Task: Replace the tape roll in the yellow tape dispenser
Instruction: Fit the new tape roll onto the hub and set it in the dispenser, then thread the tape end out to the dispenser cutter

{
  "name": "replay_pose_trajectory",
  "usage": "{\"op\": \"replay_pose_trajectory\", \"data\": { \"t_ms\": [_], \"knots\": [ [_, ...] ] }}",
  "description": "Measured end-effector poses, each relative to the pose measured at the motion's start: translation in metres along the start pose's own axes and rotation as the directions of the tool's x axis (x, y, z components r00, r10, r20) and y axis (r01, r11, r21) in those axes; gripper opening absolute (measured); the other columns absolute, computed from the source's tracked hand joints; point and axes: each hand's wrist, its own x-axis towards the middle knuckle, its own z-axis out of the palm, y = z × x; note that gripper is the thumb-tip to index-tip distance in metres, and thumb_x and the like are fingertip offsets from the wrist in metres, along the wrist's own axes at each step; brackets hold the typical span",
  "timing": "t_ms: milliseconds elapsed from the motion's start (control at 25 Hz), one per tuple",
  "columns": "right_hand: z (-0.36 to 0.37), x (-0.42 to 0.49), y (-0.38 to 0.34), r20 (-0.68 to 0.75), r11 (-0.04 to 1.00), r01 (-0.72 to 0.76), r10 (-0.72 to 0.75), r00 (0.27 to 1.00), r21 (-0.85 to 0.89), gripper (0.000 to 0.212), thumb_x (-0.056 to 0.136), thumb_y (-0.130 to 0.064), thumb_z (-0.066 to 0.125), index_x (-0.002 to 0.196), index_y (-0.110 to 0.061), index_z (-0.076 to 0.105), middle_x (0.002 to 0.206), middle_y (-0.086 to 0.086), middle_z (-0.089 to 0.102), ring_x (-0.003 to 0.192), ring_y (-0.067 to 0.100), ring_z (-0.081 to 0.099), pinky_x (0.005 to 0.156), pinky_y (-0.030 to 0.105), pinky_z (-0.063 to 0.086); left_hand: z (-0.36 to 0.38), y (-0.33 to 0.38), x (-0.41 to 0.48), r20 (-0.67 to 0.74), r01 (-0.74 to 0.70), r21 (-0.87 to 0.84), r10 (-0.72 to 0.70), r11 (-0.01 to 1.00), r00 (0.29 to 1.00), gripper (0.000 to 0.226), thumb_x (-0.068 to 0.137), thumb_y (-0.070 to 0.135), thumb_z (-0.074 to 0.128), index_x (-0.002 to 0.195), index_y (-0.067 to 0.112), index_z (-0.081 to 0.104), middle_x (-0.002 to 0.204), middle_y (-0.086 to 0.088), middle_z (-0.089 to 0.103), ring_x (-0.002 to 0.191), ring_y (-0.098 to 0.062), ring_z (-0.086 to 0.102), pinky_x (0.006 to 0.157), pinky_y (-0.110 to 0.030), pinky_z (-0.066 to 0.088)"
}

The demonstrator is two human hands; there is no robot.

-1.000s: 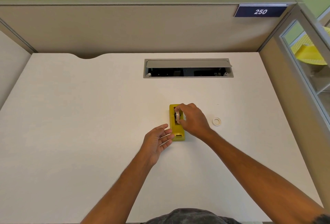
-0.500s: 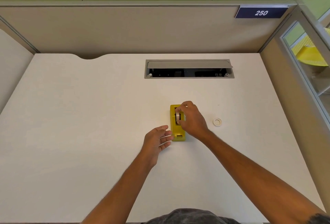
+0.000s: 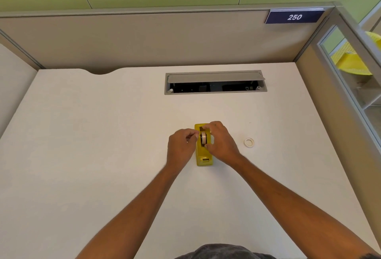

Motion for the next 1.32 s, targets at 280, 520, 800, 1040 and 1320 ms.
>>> {"op": "replay_pose_trajectory", "data": {
  "t_ms": [280, 520, 800, 1040, 1320],
  "knots": [
    [0.009, -0.009, 0.000, -0.120, 0.960, -0.204, 0.229, 0.966, 0.190, 0.029, 0.086, -0.041, 0.086, 0.102, -0.029, 0.065, 0.106, -0.011, 0.058, 0.086, 0.006, 0.061, 0.066, 0.024, 0.047, 0.001, 0.018, 0.031, 0.260, -0.267, 0.460, 0.159, 0.847, 0.952, 0.019, 0.103, 0.027, 0.066, 0.108, 0.024, 0.085, 0.110, 0.001, 0.074, 0.103, -0.021, 0.068, 0.084, -0.045, 0.060],
    [0.017, -0.007, -0.012, -0.127, 0.940, -0.296, 0.318, 0.940, 0.167, 0.026, 0.095, -0.045, 0.075, 0.082, -0.024, 0.068, 0.088, -0.005, 0.067, 0.077, 0.015, 0.064, 0.062, 0.032, 0.049, 0.000, 0.025, 0.045, 0.367, -0.345, 0.575, 0.142, 0.742, 0.919, 0.017, 0.099, 0.027, 0.072, 0.099, 0.022, 0.088, 0.102, 0.001, 0.080, 0.095, -0.023, 0.072, 0.076, -0.040, 0.061],
    [0.020, -0.011, -0.016, -0.126, 0.932, -0.312, 0.337, 0.933, 0.185, 0.025, 0.096, -0.042, 0.076, 0.081, -0.024, 0.067, 0.087, -0.005, 0.068, 0.079, 0.017, 0.066, 0.063, 0.035, 0.052, -0.002, 0.028, 0.059, 0.414, -0.333, 0.575, 0.086, 0.747, 0.906, 0.019, 0.096, 0.027, 0.074, 0.107, 0.025, 0.089, 0.106, 0.005, 0.084, 0.096, -0.020, 0.074, 0.074, -0.034, 0.057],
    [0.015, -0.010, -0.022, -0.140, 0.920, -0.365, 0.385, 0.912, 0.144, 0.027, 0.096, -0.050, 0.074, 0.080, -0.032, 0.061, 0.084, -0.012, 0.066, 0.075, 0.012, 0.063, 0.058, 0.025, 0.039, 0.003, 0.029, 0.063, 0.407, -0.318, 0.607, 0.059, 0.728, 0.912, 0.016, 0.095, 0.028, 0.075, 0.103, 0.026, 0.089, 0.099, 0.004, 0.085, 0.088, -0.019, 0.074, 0.067, -0.029, 0.051],
    [0.015, -0.009, -0.022, -0.140, 0.919, -0.374, 0.389, 0.910, 0.125, 0.023, 0.095, -0.048, 0.078, 0.086, -0.028, 0.069, 0.088, -0.009, 0.070, 0.080, 0.017, 0.067, 0.057, 0.025, 0.037, 0.004, 0.032, 0.068, 0.405, -0.300, 0.600, 0.042, 0.741, 0.914, 0.015, 0.095, 0.029, 0.077, 0.101, 0.024, 0.090, 0.097, 0.003, 0.084, 0.087, -0.019, 0.074, 0.067, -0.030, 0.051]
  ]
}}
